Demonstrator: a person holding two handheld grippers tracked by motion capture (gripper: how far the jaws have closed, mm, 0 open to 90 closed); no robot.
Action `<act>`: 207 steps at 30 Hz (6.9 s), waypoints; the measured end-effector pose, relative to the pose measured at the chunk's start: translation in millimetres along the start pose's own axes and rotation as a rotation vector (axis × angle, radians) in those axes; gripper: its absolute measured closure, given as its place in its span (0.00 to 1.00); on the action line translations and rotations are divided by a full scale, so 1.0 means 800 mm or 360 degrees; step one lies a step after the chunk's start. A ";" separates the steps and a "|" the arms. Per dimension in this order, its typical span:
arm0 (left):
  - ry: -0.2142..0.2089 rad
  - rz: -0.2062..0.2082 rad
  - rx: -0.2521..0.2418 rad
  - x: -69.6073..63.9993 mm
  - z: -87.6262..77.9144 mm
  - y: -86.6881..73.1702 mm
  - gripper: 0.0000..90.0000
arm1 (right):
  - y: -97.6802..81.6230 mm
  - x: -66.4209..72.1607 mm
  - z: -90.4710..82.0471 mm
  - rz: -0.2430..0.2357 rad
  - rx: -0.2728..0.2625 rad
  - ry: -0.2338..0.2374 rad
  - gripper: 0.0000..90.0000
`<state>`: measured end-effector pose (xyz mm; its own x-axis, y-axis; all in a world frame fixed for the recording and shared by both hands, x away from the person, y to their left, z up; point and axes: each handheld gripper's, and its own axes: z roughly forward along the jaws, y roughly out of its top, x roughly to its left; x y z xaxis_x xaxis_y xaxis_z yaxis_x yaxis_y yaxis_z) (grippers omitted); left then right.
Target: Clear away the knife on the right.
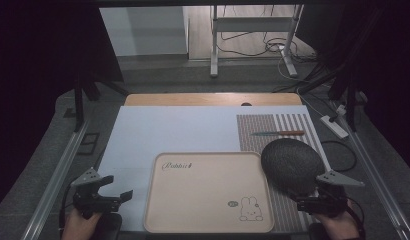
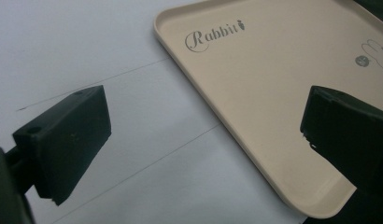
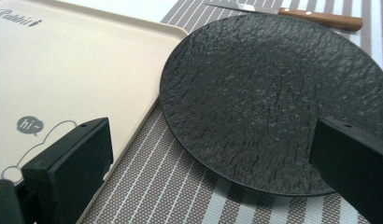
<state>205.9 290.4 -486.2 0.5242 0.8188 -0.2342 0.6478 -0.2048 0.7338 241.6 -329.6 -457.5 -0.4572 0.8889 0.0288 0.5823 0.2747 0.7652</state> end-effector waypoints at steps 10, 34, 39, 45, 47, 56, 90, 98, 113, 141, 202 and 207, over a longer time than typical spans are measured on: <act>0.0014 -0.0010 0.0003 0.000 0.000 -0.001 0.03 | 0.002 0.001 0.004 -0.0026 0.0051 0.0044 0.00; 0.0004 -0.0043 -0.0007 0.002 0.000 -0.002 0.03 | 0.013 0.008 0.016 -0.0138 0.0135 0.0047 0.00; 0.0005 -0.0041 0.0003 0.002 0.000 -0.002 0.04 | 0.018 0.006 0.020 -0.0154 0.0126 0.0068 0.00; 0.0012 -0.0035 0.0013 0.002 0.001 -0.002 0.04 | 0.020 0.003 0.024 -0.0130 0.0113 0.0108 0.00; 0.0012 -0.0035 0.0015 0.002 0.001 -0.002 0.04 | 0.021 0.002 0.027 -0.0125 0.0111 0.0123 0.00; 0.0003 -0.0050 0.0009 0.003 0.001 -0.002 0.04 | 0.034 -0.004 0.040 -0.0145 0.0105 0.0116 0.00; -0.0001 -0.0069 0.0016 0.005 0.002 -0.002 0.04 | 0.085 -0.062 0.107 -0.0064 0.0176 0.0070 0.00; 0.0002 -0.0065 0.0018 0.004 0.002 -0.002 0.04 | 0.102 -0.071 0.126 -0.0080 0.0180 0.0046 0.00; 0.0000 -0.0060 0.0019 0.004 0.002 -0.002 0.04 | 0.125 -0.095 0.172 -0.0036 0.0260 -0.0011 0.00; -0.0008 -0.0064 0.0015 0.005 0.001 -0.002 0.04 | 0.161 -0.148 0.237 0.0015 0.0458 -0.0181 0.00; 0.0010 -0.0038 0.0046 0.002 0.004 0.000 0.05 | 0.171 -0.189 0.223 -0.0026 0.0618 -0.0043 0.38; 0.0009 -0.0038 0.0047 0.002 0.004 0.000 0.05 | 0.177 -0.175 0.234 -0.0019 0.0588 -0.0036 0.11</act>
<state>208.2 290.0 -488.7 0.5053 0.8265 -0.2479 0.6763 -0.2009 0.7087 514.3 -346.7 -473.6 -0.4528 0.8916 0.0042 0.7824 0.3951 0.4814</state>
